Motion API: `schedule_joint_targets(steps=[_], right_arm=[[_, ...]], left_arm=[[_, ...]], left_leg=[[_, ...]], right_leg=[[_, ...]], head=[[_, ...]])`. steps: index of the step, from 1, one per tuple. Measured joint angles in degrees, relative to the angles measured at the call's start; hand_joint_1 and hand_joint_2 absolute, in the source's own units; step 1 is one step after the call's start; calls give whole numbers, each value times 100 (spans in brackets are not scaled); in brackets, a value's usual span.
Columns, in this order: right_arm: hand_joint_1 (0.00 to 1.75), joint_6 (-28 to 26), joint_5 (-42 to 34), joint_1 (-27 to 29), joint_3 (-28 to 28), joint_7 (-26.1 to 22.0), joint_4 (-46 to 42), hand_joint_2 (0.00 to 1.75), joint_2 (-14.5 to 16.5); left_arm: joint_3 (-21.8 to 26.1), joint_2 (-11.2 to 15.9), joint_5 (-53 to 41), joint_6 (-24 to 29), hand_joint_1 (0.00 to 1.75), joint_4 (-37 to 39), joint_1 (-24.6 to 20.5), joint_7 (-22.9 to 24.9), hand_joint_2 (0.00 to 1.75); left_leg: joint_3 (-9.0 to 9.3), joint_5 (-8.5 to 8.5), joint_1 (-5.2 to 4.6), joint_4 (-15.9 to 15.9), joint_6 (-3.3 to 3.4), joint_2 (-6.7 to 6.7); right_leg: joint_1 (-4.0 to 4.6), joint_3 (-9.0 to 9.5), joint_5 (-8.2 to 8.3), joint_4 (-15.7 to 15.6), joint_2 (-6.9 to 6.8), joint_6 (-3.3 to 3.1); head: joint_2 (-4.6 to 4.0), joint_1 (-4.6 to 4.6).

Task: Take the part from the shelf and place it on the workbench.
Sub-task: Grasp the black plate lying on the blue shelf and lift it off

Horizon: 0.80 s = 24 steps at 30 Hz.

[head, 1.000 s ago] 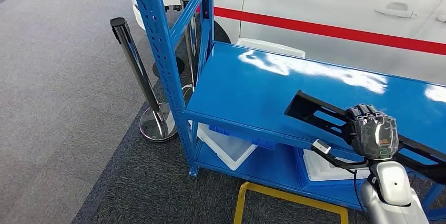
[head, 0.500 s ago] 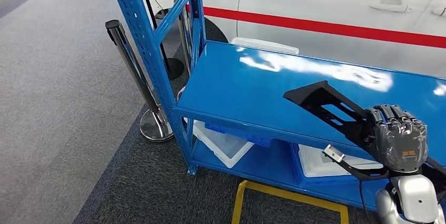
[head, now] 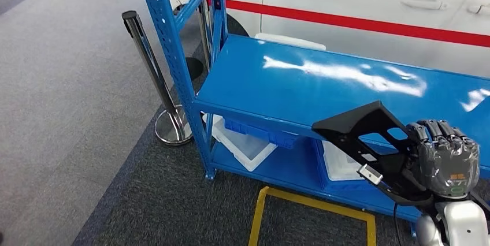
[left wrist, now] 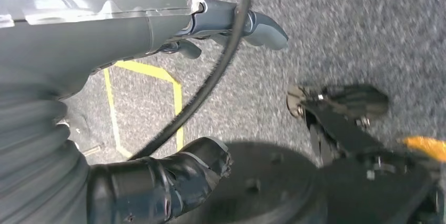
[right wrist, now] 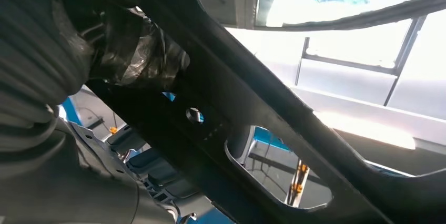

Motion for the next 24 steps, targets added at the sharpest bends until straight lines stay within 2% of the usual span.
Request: schedule_joint_targets(steps=[1, 2, 4, 5, 6, 7, 8, 9, 10, 11, 12, 13, 15, 16, 17, 18, 19, 20, 21, 22, 23, 24], right_arm=[[175, 0, -26, -1, -13, -23, -1, 175, 3], [175, 0, -54, -2, -31, -53, -1, 175, 5], [175, 1, -139, -4, -64, -102, 5, 175, 7], [175, 1, -199, -3, -73, -113, 14, 175, 10], [175, 1, -270, -2, -76, -115, 27, 175, 13], [175, 1, -352, -1, -77, -111, 47, 175, 15], [175, 1, -436, -2, -77, -93, 70, 175, 17], [175, 1, -516, -8, -75, -45, 94, 175, 16], [175, 1, -595, -27, -66, 38, 122, 175, 12], [175, 1, -663, -48, -47, 142, 151, 175, -1], [175, 0, -721, -75, -20, 246, 180, 175, -21], [175, 0, -769, -95, 12, 325, 211, 175, -46], [175, 1, -835, -113, 72, 393, 270, 175, -90], [175, 1, -857, -119, 102, 409, 296, 175, -105], [175, 1, -873, -128, 136, 421, 319, 175, -117], [175, 1, -884, -138, 170, 429, 339, 175, -127], [175, 1, -890, -143, 199, 435, 361, 175, -136], [175, 1, -897, -146, 226, 437, 383, 175, -142], [175, 1, -905, -146, 248, 436, 407, 175, -146], [175, 1, -916, -146, 268, 439, 430, 175, -151], [175, 1, -931, -146, 285, 446, 453, 175, -162], [175, 1, -946, -147, 302, 455, 473, 175, -177]], left_arm=[[-1, -2, -7, 0, 0, -5, -4, -1, 175], [-2, -4, -14, 2, 0, -9, -6, 0, 175], [-2, -8, -23, 4, 0, -13, -11, 1, 175], [-2, -10, -26, 5, 0, -13, -10, 1, 175], [-2, -15, -28, 4, 0, -13, -9, 1, 175], [-2, -20, -28, 2, 0, -13, -7, 1, 175], [-2, -27, -27, 1, 0, -13, -5, 1, 175], [-2, -32, -26, -1, 0, -13, -6, -2, 175], [-2, -32, -23, -1, 0, -13, -8, -8, 175], [-2, -35, -19, -1, 0, -13, -8, -16, 175], [-2, -35, -14, -1, 0, -13, -8, -25, 175], [-2, -35, -9, -2, 0, -13, -8, -29, 175], [-2, -36, -6, -3, 0, -13, -8, -20, 175], [-2, -35, -6, -3, 0, -13, -7, -13, 175], [-2, -34, -6, -3, 0, -13, -5, -3, 175], [-2, -33, -5, -3, 0, -13, -3, 3, 175], [-2, -32, -3, -3, 0, -13, -4, 6, 175], [-2, -32, -2, -2, 0, -13, -5, 9, 175], [-2, -32, 0, -2, 0, -14, -7, 10, 175], [-2, -32, 1, -2, 0, -14, -9, 13, 175], [-2, -32, 0, -2, 0, -15, -11, 14, 175], [-2, -32, -3, -2, 0, -16, -14, 16, 175]], left_leg=[[-34, 85, 15, -49, 29, 9], [-83, 179, 34, -99, 53, 21], [-236, 330, 43, -121, 71, 40], [-330, 398, 45, -114, 67, 47], [-428, 465, 48, -100, 55, 51], [-528, 526, 56, -78, 38, 57], [-630, 578, 68, -45, 17, 76], [-724, 620, 82, 4, -9, 94], [-808, 650, 86, 63, -38, 114], [-864, 676, 81, 115, -70, 137], [-895, 698, 73, 155, -103, 156], [-907, 725, 65, 171, -137, 184], [-920, 758, 74, 182, -214, 238], [-959, 671, 83, 245, -252, 222], [-1022, 479, 91, 400, -287, 179], [-1110, 190, 102, 676, -312, 118], [-1203, -124, 105, 1028, -328, 68], [-1272, -363, 106, 1389, -335, 41], [-1286, -481, 107, 1664, -329, 30], [-1215, -470, 102, 1758, -306, 22], [-1036, -366, 93, 1636, -262, 0], [-771, -236, 77, 1335, -196, -53]], right_leg=[[-2, -32, -81, 36, 5, 30], [-4, -94, -273, 175, 13, 58], [-22, -288, -858, 786, 22, 109], [-34, -363, -1067, 1141, 22, 137], [-48, -375, -1139, 1395, 21, 164], [-63, -291, -1076, 1466, 20, 187], [-79, -95, -934, 1330, 6, 212], [-95, 199, -805, 1007, -44, 240], [-90, 505, -774, 595, -134, 262], [-76, 725, -780, 272, -201, 241], [-62, 845, -833, 53, -245, 195], [-40, 854, -872, -29, -241, 125], [-42, 766, -791, -32, -148, -28], [-44, 712, -725, -38, -109, -88], [-49, 646, -652, -48, -73, -139], [-53, 565, -576, -51, -32, -175], [-48, 483, -503, -50, 18, -191], [-39, 398, -429, -47, 68, -199], [-26, 310, -354, -43, 122, -200], [-9, 223, -281, -40, 178, -198], [9, 133, -208, -38, 239, -195], [26, 50, -136, -36, 301, -191]], head=[[0, 2], [0, 3], [0, 5], [0, 5], [0, 5], [0, 4], [0, 4], [0, 4], [0, 8], [0, 2], [0, 2], [0, -2], [0, -3], [0, -5], [0, -3], [0, -5], [0, -5], [0, -6], [0, -7], [0, -7], [0, -7], [0, -7]])
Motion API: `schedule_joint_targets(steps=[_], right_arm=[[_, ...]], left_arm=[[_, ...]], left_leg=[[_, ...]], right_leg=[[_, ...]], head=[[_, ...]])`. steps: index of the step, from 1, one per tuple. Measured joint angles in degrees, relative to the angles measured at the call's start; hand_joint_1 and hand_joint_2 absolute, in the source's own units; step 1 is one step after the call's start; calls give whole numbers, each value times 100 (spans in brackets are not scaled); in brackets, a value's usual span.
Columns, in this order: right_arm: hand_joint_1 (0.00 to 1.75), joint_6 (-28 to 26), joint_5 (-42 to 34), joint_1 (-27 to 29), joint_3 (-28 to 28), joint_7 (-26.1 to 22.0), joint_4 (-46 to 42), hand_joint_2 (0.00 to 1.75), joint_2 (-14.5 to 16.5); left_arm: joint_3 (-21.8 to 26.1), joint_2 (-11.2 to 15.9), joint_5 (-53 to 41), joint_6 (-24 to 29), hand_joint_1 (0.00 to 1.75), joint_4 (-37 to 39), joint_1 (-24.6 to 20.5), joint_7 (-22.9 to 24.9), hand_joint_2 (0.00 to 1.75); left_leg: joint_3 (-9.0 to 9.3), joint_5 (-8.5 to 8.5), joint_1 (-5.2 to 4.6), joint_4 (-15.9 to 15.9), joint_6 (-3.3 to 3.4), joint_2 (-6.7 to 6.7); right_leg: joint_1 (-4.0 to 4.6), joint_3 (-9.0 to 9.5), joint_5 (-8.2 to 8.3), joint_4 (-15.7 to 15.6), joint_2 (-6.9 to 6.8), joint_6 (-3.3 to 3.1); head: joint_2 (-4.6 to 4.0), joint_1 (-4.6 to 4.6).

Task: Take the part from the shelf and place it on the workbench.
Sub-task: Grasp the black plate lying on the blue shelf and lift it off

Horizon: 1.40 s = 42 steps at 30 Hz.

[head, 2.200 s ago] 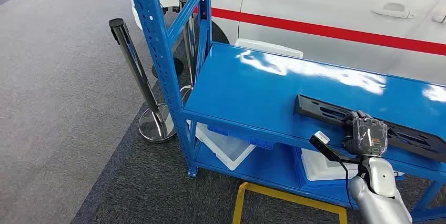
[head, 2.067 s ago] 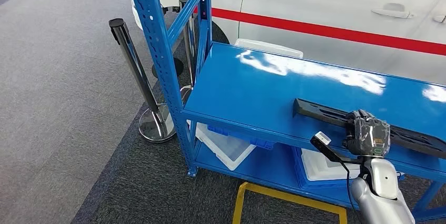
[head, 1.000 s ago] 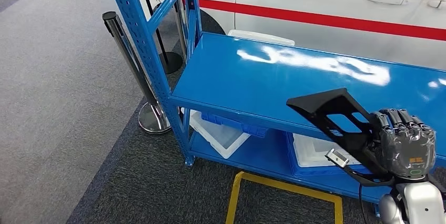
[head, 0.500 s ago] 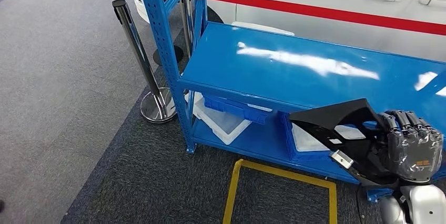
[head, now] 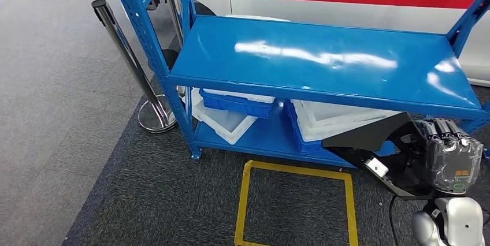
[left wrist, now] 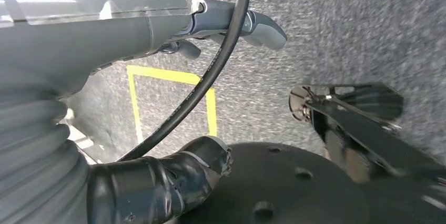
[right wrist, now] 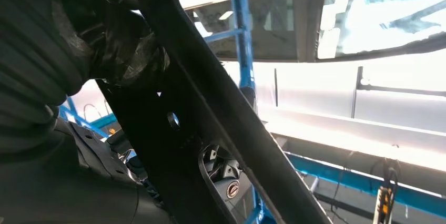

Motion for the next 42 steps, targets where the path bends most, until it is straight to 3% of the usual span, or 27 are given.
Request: schedule_joint_targets(steps=[2, 3, 5, 7, 8, 10, 11, 12, 13, 14, 16, 17, 19, 21, 22, 23, 25, 27, 28, 30, 31, 33, 35, 37, 38, 39, 42], right_arm=[[175, -1, -25, -12, 32, 37, 26, 175, -31], [175, -2, -33, -20, 52, 60, 36, 175, -44], [175, -2, -41, -44, 104, 101, 64, 175, -59], [175, -2, -45, -67, 170, 144, 107, 175, -92], [175, -2, -49, -93, 205, 171, 133, 175, -117], [175, -2, -58, -172, 276, 220, 181, 175, -150], [175, -2, -61, -207, 314, 234, 202, 175, -158], [175, -2, -63, -227, 352, 247, 222, 175, -159], [175, -2, -67, -234, 388, 261, 243, 175, -159], [175, -2, -72, -243, 425, 275, 266, 175, -160], [175, 2, -79, -303, 520, 308, 311, 175, -162], [175, 5, -65, -362, 590, 332, 332, 175, -161], [175, 17, 9, -484, 771, 424, 368, 175, -148], [175, 55, 153, -623, 1009, 557, 436, 175, -96], [175, 85, 237, -735, 1160, 637, 504, 175, -39], [175, 118, 311, -876, 1324, 724, 587, 175, 35], [175, 158, 402, -1189, 1672, 894, 772, 175, 198], [175, 162, 422, -1429, 1975, 999, 929, 175, 298], [175, 161, 421, -1506, 2093, 1022, 988, 175, 322], [175, 158, 408, -1609, 2254, 1043, 1070, 175, 346], [175, 157, 399, -1651, 2303, 1053, 1092, 175, 353], [175, 153, 365, -1729, 2378, 1096, 1119, 175, 362], [175, 142, 263, -1735, 2409, 1145, 1113, 175, 329], [175, 132, 126, -1655, 2409, 1161, 1066, 175, 224], [175, 128, 75, -1614, 2407, 1152, 1033, 175, 156], [175, 125, 37, -1583, 2405, 1141, 1000, 175, 87], [175, 116, -41, -1493, 2383, 1126, 914, 175, -65]], left_arm=[[0, 15, -7, 2, 0, -3, -7, 1, 175], [0, 21, -10, 1, 0, -5, -8, 1, 175], [0, 32, -13, 1, 0, -7, -14, 1, 175], [0, 18, -9, -8, 0, -8, -31, 1, 175], [0, 13, -2, -13, 0, -9, -41, 1, 175], [1, 14, 13, -20, 0, -10, -29, 1, 175], [1, 17, 18, -22, 0, -10, -15, 1, 175], [2, 19, 21, -26, 0, -10, -1, 1, 175], [2, 20, 24, -33, 0, -10, 7, 1, 175], [2, 20, 28, -39, 0, -10, 9, 1, 175], [5, 33, 43, -56, 0, -12, 0, 1, 175], [9, 50, 58, -67, 0, -16, -2, -1, 175], [21, 103, 108, -107, 0, -24, 1, -14, 175], [45, 174, 188, -178, 0, -28, 3, -38, 175], [66, 226, 230, -225, 0, -29, 0, -41, 175], [92, 272, 262, -274, 0, -30, -1, -34, 175], [141, 359, 292, -351, 0, -30, 17, 5, 175], [164, 423, 296, -381, 0, -30, 31, 37, 175], [168, 448, 296, -383, 0, -30, 32, 44, 175], [175, 481, 293, -372, 0, -31, 37, 40, 175], [176, 497, 286, -365, 0, -32, 40, 34, 175], [176, 541, 247, -346, 0, -33, 51, 17, 175], [173, 567, 186, -307, 0, -33, 63, -6, 175], [168, 538, 142, -257, 0, -33, 65, -27, 175], [166, 518, 131, -237, 0, -33, 63, -36, 175], [163, 497, 125, -221, 0, -32, 68, -47, 175], [158, 445, 95, -201, 0, -32, 115, -81, 175]], left_leg=[[612, 102, -46, -835, 160, -246], [803, 104, -64, -1130, 204, -342], [927, 126, -104, -1384, 224, -365], [885, 288, -89, -1495, 246, -230], [846, 385, -68, -1552, 268, -149], [721, 550, -43, -1614, 287, 28], [637, 608, -42, -1609, 289, 118], [545, 661, -37, -1592, 274, 210], [445, 712, -29, -1562, 254, 296], [334, 756, -14, -1516, 227, 380], [104, 819, 19, -1365, 154, 528], [4, 834, 24, -1277, 110, 592], [-103, 867, 6, -1160, 25, 706], [-122, 934, 12, -1143, -59, 817], [-137, 913, 37, -1115, -114, 781], [-181, 791, 62, -1026, -167, 662], [-340, 245, 86, -555, -232, 275], [-482, -266, 74, 113, -207, 77], [-470, -344, 60, 326, -169, 54], [-186, -168, 3, 225, -38, 18], [87, -23, -41, -96, 62, -58], [651, 72, -108, -890, 245, -296], [886, 78, -144, -1308, 298, -426], [879, 243, -143, -1456, 290, -331], [874, 337, -128, -1549, 302, -253], [853, 429, -108, -1631, 307, -153], [703, 580, -83, -1666, 289, 166]], right_leg=[[11, -120, 136, -3, 110, 21], [0, -145, 199, -17, 155, 47], [-32, -161, 329, -73, 255, 128], [-40, -197, 371, -120, 246, 187], [-34, -248, 243, -50, 150, 205], [-56, -405, -313, 431, -119, 246], [-84, -476, -590, 790, -194, 282], [-118, -513, -746, 1123, -235, 326], [-148, -492, -751, 1344, -256, 373], [-178, -392, -638, 1403, -276, 421], [-228, 74, -414, 972, -414, 520], [-216, 337, -445, 616, -518, 537], [-170, 610, -607, 182, -647, 438], [-127, 550, -580, 159, -558, 240], [-122, 490, -535, 153, -504, 161], [-120, 413, -468, 145, -444, 96], [-117, 238, -310, 135, -314, 2], [-77, 44, -147, 135, -171, -40], [-48, -54, -66, 136, -105, -53], [15, -239, 86, 135, 28, -73], [34, -312, 157, 133, 90, -83], [58, -409, 300, 99, 207, -70], [20, -428, 451, 9, 307, -12], [-12, -428, 581, -104, 384, 49], [7, -453, 524, -91, 321, 74], [29, -504, 348, 31, 204, 100], [-6, -742, -464, 1018, -172, 202]], head=[[0, 2], [0, 2], [0, 2], [0, -2], [0, 2], [0, 13], [0, 18], [0, 17], [0, 18], [0, 16], [0, 16], [0, 19], [0, -3], [0, -29], [0, -29], [0, -32], [0, -34], [0, -35], [0, -35], [0, -35], [0, -35], [0, -32], [0, -32], [0, -35], [0, -27], [0, -19], [0, -7]])
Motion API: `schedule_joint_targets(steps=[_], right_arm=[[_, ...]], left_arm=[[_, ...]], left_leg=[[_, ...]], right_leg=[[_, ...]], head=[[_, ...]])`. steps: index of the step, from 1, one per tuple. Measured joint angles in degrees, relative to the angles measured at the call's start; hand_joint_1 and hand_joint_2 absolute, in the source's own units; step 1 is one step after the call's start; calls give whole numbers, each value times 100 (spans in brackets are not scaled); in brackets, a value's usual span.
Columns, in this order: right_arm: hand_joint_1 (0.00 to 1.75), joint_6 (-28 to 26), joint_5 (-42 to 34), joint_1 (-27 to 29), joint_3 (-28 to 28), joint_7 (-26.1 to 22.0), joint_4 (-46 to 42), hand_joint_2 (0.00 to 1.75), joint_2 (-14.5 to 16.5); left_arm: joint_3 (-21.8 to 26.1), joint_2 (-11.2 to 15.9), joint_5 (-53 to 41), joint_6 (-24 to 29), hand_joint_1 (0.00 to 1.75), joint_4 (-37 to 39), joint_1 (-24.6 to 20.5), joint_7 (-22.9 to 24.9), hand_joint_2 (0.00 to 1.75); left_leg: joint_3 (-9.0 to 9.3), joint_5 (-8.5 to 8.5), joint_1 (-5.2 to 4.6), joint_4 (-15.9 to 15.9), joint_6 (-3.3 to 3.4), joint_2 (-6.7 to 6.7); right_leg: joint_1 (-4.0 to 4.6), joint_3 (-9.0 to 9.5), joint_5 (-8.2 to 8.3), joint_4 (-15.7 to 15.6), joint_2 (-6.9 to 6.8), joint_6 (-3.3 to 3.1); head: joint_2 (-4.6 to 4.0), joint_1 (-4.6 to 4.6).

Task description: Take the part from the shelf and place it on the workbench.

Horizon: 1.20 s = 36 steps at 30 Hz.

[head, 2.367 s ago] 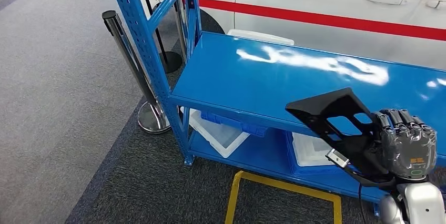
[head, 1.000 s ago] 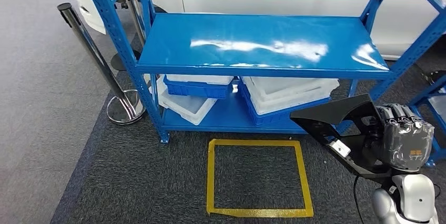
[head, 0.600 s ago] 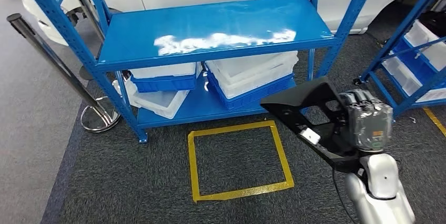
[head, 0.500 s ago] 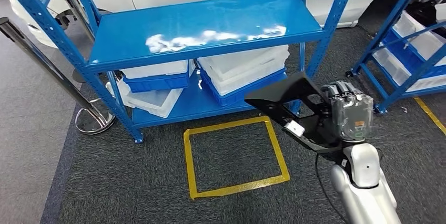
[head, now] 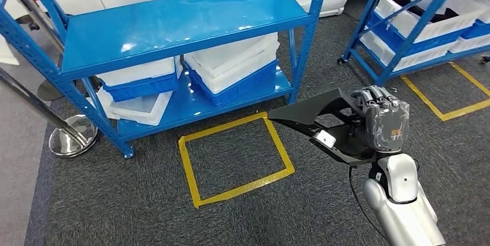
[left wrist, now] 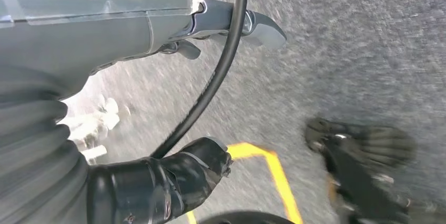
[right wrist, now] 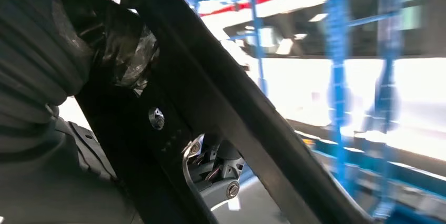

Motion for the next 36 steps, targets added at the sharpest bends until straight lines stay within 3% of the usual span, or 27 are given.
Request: schedule_joint_targets(steps=[1, 2, 3, 4, 5, 7, 8, 10, 11, 13, 15, 16, 17, 19, 21, 22, 23, 24, 26, 27, 28, 30, 31, 32, 34, 35, 36], right_arm=[[175, -1, -30, 77, -21, -6, -43, 175, -58], [175, 1, -69, 170, -58, -18, -96, 175, -124], [175, 7, -116, 256, -110, -47, -149, 175, -194], [175, 16, -155, 318, -163, -86, -193, 175, -247], [175, 31, -188, 346, -216, -124, -234, 175, -280], [175, 69, -215, 368, -289, -190, -317, 175, -319], [175, 87, -221, 381, -316, -206, -349, 175, -332], [175, 105, -229, 420, -367, -222, -385, 175, -362], [175, 109, -233, 431, -390, -224, -398, 175, -375], [175, 115, -240, 443, -419, -226, -437, 175, -389], [175, 120, -246, 457, -439, -226, -469, 175, -391], [175, 121, -247, 472, -448, -226, -477, 175, -391], [175, 121, -248, 490, -458, -226, -479, 175, -392], [175, 121, -250, 519, -481, -226, -483, 175, -395], [175, 121, -255, 532, -503, -227, -506, 175, -402], [175, 122, -258, 538, -510, -229, -523, 175, -406], [175, 124, -263, 545, -516, -232, -539, 175, -410], [175, 126, -267, 555, -524, -236, -551, 175, -415], [175, 130, -274, 587, -543, -247, -569, 175, -433], [175, 133, -277, 599, -553, -250, -574, 175, -446], [175, 136, -279, 606, -560, -254, -577, 175, -458], [175, 140, -281, 610, -565, -255, -576, 175, -470], [175, 140, -281, 616, -566, -255, -576, 175, -470], [175, 140, -281, 624, -566, -255, -575, 175, -471], [175, 140, -281, 635, -567, -255, -574, 175, -472], [175, 140, -281, 637, -567, -255, -575, 175, -472], [175, 140, -281, 634, -568, -255, -577, 175, -472]], left_arm=[[-2, -25, -11, 8, 0, 0, 10, -16, 175], [-4, -54, -19, 20, 0, 0, 15, -34, 175], [-6, -82, -22, 34, 0, 0, 8, -48, 175], [-7, -110, -21, 50, 0, 0, -5, -51, 175], [-8, -130, -16, 67, 0, -1, -18, -43, 175], [-8, -162, -4, 93, 0, -2, -38, 4, 175], [-8, -173, 0, 102, 0, -2, -47, 32, 175], [-8, -196, 3, 106, 0, -2, -69, 78, 175], [-8, -206, 3, 106, 0, -2, -77, 96, 175], [-8, -217, 2, 105, 0, -2, -69, 124, 175], [-8, -222, -1, 105, 0, -2, -55, 139, 175], [-8, -222, -1, 105, 0, -2, -52, 145, 175], [-8, -222, -2, 105, 0, -2, -51, 150, 175], [-8, -222, -3, 105, 0, -2, -58, 157, 175], [-8, -215, -10, 105, 0, -2, -75, 153, 175], [-8, -211, -15, 105, 0, -2, -80, 145, 175], [-8, -207, -19, 105, 0, -2, -85, 135, 175], [-8, -204, -22, 105, 0, -3, -94, 127, 175], [-8, -208, -25, 105, 0, -4, -124, 118, 175], [-8, -210, -26, 105, 0, -4, -137, 117, 175], [-8, -211, -31, 104, 0, -5, -137, 117, 175], [-8, -210, -43, 104, 0, -5, -119, 118, 175], [-8, -209, -50, 104, 0, -5, -105, 118, 175], [-8, -208, -55, 103, 0, -5, -98, 118, 175], [-9, -208, -63, 98, 0, -6, -99, 116, 175], [-9, -208, -66, 97, 0, -7, -111, 116, 175], [-10, -205, -69, 96, 0, -10, -118, 115, 175]], left_leg=[[-74, 22, 10, 37, -18, 96], [-157, 41, 26, 92, -37, 183], [-249, 51, 49, 164, -62, 263], [-343, 52, 73, 254, -97, 339], [-438, 44, 84, 344, -139, 413], [-557, 30, 79, 498, -226, 557], [-581, 41, 67, 531, -262, 620], [-589, 61, 78, 567, -326, 697], [-615, -11, 98, 613, -361, 614], [-733, -440, 137, 993, -416, 251], [-889, -983, 145, 1679, -426, -39], [-915, -1121, 140, 1951, -413, -82], [-867, -1139, 132, 2070, -387, -100], [-482, -880, 106, 1717, -300, -161], [98, -718, 71, 881, -182, -408], [285, -709, 57, 569, -153, -519], [390, -723, 42, 359, -131, -597], [403, -692, 30, 275, -128, -588], [346, -503, 35, 184, -99, -457], [301, -397, 46, 129, -75, -374], [236, -291, 60, 83, -59, -277], [65, -129, 54, 76, -46, -84], [-44, -56, 53, 95, -61, 20], [-161, 12, 55, 123, -78, 117], [-429, 130, 64, 215, -132, 297], [-556, 174, 68, 288, -169, 371], [-671, 207, 70, 369, -210, 434]], right_leg=[[-46, -30, -91, 315, -45, 47], [-94, 12, -57, 492, -77, 100], [-142, 156, 66, 463, -113, 158], [-186, 400, 183, 230, -186, 218], [-191, 679, 186, -106, -318, 277], [-145, 1045, 57, -674, -522, 238], [-107, 1078, -13, -780, -550, 173], [-95, 1011, 41, -823, -444, 6], [-95, 970, 91, -831, -391, -70], [-98, 852, 218, -859, -275, -195], [-77, 693, 354, -861, -131, -243], [-61, 608, 423, -861, -54, -249], [-45, 524, 495, -860, 23, -250], [-26, 364, 641, -859, 177, -241], [-28, 239, 795, -867, 313, -211], [-38, 211, 875, -895, 369, -182], [-58, 200, 962, -942, 428, -142], [-68, 203, 1058, -1013, 491, -94], [-76, 199, 1151, -1129, 508, -32], [-65, 168, 1019, -1082, 403, -22], [-59, 114, 734, -898, 253, -14], [-83, -15, 39, -201, 2, 31], [-109, -58, -141, 199, -42, 72], [-141, -55, -137, 506, -61, 115], [-215, 183, 162, 651, -115, 205], [-255, 466, 240, 422, -202, 252], [-256, 819, 151, 31, -323, 294]], head=[[0, 1], [0, 1], [0, 1], [0, 1], [0, 3], [0, -14], [0, -25], [0, -38], [0, -39], [0, -41], [0, -43], [0, -43], [0, -43], [0, -44], [0, -43], [0, -44], [0, -43], [0, -43], [0, -38], [0, -33], [0, -31], [0, -29], [0, -30], [0, -30], [0, -31], [0, -32], [0, -31]])
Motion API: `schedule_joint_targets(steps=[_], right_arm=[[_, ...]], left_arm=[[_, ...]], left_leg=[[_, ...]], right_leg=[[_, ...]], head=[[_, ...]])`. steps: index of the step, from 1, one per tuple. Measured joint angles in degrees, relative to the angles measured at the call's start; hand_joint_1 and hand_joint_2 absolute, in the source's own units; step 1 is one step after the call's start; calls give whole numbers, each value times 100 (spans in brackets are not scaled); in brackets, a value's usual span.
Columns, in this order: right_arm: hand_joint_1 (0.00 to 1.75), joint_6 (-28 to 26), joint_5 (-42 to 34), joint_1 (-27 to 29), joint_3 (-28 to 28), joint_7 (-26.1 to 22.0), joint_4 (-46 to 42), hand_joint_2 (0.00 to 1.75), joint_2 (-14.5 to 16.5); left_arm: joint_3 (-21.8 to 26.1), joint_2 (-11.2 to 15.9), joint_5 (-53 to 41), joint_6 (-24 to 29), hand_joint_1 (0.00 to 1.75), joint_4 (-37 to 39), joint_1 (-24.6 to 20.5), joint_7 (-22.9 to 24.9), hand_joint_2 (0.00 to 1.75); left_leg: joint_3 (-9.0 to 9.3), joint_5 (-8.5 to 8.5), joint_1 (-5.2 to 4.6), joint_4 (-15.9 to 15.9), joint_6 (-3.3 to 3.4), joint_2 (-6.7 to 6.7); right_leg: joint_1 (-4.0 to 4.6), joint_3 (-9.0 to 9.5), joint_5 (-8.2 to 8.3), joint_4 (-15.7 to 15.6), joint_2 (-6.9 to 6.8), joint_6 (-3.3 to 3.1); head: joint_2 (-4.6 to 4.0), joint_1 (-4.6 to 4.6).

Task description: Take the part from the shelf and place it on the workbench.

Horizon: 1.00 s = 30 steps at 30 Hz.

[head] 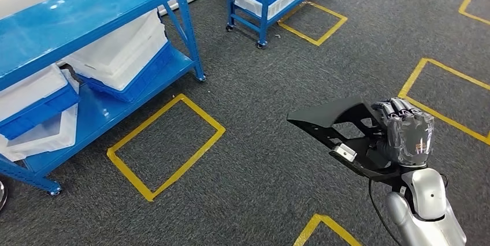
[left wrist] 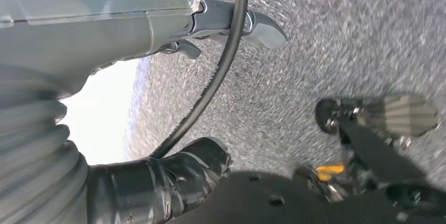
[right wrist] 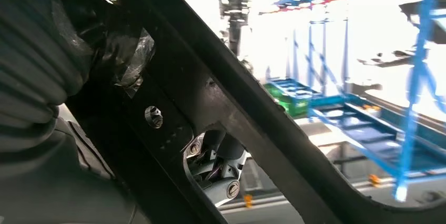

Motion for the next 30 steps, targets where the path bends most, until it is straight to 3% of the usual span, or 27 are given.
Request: schedule_joint_targets(steps=[2, 3, 5, 6, 8, 9, 10, 11, 13, 14, 15, 17, 18, 19, 21, 23, 25, 26, 27, 28, 30], right_arm=[[175, -2, -1, 13, -9, 0, -18, 175, -2], [175, -3, -1, 23, -17, 0, -26, 175, -8], [175, -2, -4, 43, -37, 1, -33, 175, -25], [175, -1, -4, 41, -43, 1, -33, 175, -31], [175, 5, 23, 29, -52, 11, -34, 175, -37], [175, 16, 71, 25, -58, 29, -34, 175, -38], [175, 33, 154, 28, -65, 63, -34, 175, -38], [175, 57, 268, 36, -73, 114, -33, 175, -39], [175, 114, 487, 58, -92, 234, -25, 175, -45], [175, 141, 562, 69, -99, 288, -17, 175, -48], [175, 161, 607, 80, -105, 329, -8, 175, -49], [175, 184, 648, 95, -115, 371, 12, 175, -49], [175, 188, 656, 98, -119, 379, 20, 175, -50], [175, 192, 660, 100, -121, 384, 27, 175, -51], [175, 197, 665, 103, -127, 391, 38, 175, -65], [175, 201, 666, 100, -138, 394, 52, 175, -85], [175, 203, 678, 107, -147, 400, 72, 175, -96], [175, 204, 692, 116, -148, 409, 84, 175, -97], [175, 205, 712, 124, -148, 421, 95, 175, -97], [175, 208, 733, 128, -148, 434, 102, 175, -97], [175, 217, 762, 124, -148, 452, 109, 175, -103]], left_arm=[[-1, 4, -5, 1, 0, -5, -8, 0, 175], [-2, 3, -7, 3, 0, -8, -8, 1, 175], [-3, -6, -10, 5, 0, -7, -13, 4, 175], [-3, -9, -11, 5, 0, -7, -10, 7, 175], [-4, -24, -9, -20, 0, -5, 10, -19, 175], [-4, -31, -7, -45, 0, -5, 26, -54, 175], [-4, -39, -4, -78, 0, -5, 39, -99, 175], [-4, -40, -3, -106, 0, -5, 50, -142, 175], [-4, -39, 3, -131, 0, -5, 53, -194, 175], [-3, -38, 7, -131, 0, -6, 48, -207, 175], [-3, -30, 10, -131, 0, -7, 41, -219, 175], [-1, -10, 9, -132, 0, -9, 31, -234, 175], [-1, -1, 9, -133, 0, -10, 27, -238, 175], [0, 0, 8, -133, 0, -10, 24, -239, 175], [0, -5, 8, -134, 0, -10, 18, -240, 175], [0, -12, 8, -136, 0, -10, 24, -240, 175], [0, -15, 8, -137, 0, -10, 56, -239, 175], [0, -19, 8, -137, 0, -10, 71, -238, 175], [0, -26, 7, -138, 0, -10, 82, -239, 175], [0, -34, 5, -137, 0, -10, 83, -239, 175], [0, -39, 0, -133, 0, -10, 75, -242, 175]], left_leg=[[-136, 56, 4, 141, -80, 112], [-162, 95, 20, 169, -118, 165], [-185, 136, 72, 195, -209, 205], [-217, 22, 96, 256, -255, 90], [-347, -513, 113, 662, -298, -289], [-422, -823, 104, 991, -282, -441], [-479, -1025, 90, 1337, -251, -515], [-489, -1077, 70, 1619, -207, -544], [-308, -816, 0, 1736, -98, -561], [-73, -651, -55, 1508, -33, -570], [253, -601, -118, 1111, 42, -583], [864, -735, -207, 227, 157, -593], [1023, -819, -228, -50, 199, -592], [1068, -824, -231, -194, 225, -585], [1049, -658, -201, -326, 261, -560], [995, -474, -156, -429, 263, -514], [875, -382, -135, -408, 235, -465], [805, -352, -121, -374, 207, -444], [732, -330, -103, -327, 181, -426], [658, -318, -77, -265, 151, -414], [502, -331, -25, -101, 71, -402]], right_leg=[[49, 503, -323, -686, -176, -63], [101, 575, -424, -850, -179, -137], [145, 468, -346, -883, -89, -318], [158, 399, -279, -885, -42, -394], [170, 228, -133, -905, 63, -516], [191, 127, -55, -911, 124, -555], [221, 31, 25, -914, 184, -585], [254, -69, 113, -914, 239, -608], [302, -256, 278, -911, 325, -629], [312, -339, 353, -911, 356, -629], [313, -399, 420, -910, 377, -624], [299, -452, 542, -926, 393, -589], [283, -454, 603, -953, 392, -558], [273, -449, 671, -996, 391, -524], [269, -471, 711, -1019, 371, -471], [268, -620, 391, -657, 331, -422], [222, -846, -106, 63, 298, -349], [190, -898, -256, 342, 283, -310], [155, -850, -308, 437, 266, -270], [119, -682, -271, 309, 247, -227], [64, -159, -141, -341, 214, -143]], head=[[0, -12], [0, -20], [0, -18], [0, -18], [0, -16], [0, -16], [0, -17], [0, -16], [0, -16], [0, -16], [0, -16], [0, -15], [0, -18], [0, -20], [0, -21], [0, -16], [0, -15], [0, -15], [0, -15], [0, -15], [0, -15]])
